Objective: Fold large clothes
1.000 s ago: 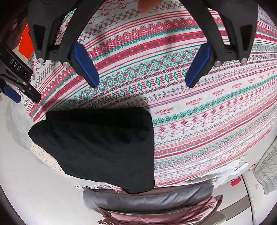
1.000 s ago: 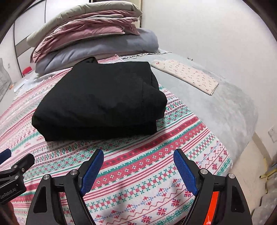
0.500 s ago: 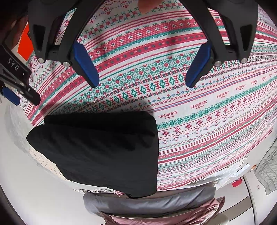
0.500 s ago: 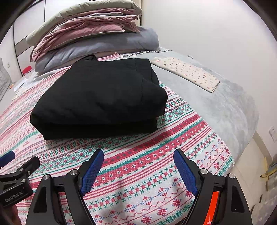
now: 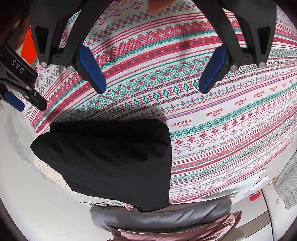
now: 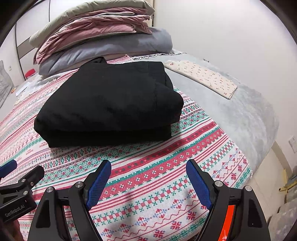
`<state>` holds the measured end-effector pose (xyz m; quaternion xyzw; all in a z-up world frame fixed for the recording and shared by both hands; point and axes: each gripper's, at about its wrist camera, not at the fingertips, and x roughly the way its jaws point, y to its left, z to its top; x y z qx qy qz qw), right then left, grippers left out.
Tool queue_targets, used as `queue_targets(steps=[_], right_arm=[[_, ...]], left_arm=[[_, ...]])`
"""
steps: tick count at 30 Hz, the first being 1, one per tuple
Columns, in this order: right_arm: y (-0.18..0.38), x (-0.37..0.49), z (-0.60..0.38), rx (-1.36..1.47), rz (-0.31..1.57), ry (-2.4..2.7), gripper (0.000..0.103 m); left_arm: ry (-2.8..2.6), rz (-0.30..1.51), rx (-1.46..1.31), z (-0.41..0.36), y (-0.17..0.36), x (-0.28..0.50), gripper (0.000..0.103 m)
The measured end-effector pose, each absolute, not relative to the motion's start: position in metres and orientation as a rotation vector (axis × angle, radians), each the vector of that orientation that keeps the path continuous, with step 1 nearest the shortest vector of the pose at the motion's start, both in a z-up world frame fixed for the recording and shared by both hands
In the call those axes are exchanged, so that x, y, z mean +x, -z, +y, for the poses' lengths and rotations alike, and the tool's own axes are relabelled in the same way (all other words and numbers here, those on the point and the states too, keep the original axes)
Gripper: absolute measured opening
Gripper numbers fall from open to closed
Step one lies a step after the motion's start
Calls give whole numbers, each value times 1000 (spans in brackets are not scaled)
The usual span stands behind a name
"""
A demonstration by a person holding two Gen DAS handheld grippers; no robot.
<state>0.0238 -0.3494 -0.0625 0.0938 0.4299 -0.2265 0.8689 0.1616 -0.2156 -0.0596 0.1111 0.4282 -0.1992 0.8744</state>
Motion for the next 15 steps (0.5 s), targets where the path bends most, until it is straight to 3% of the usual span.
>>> queue_targets(steps=[15], right_arm=[[59,24,-347,188,899,473,84]], left_arm=[[415,899,226,-215,59,162,99]])
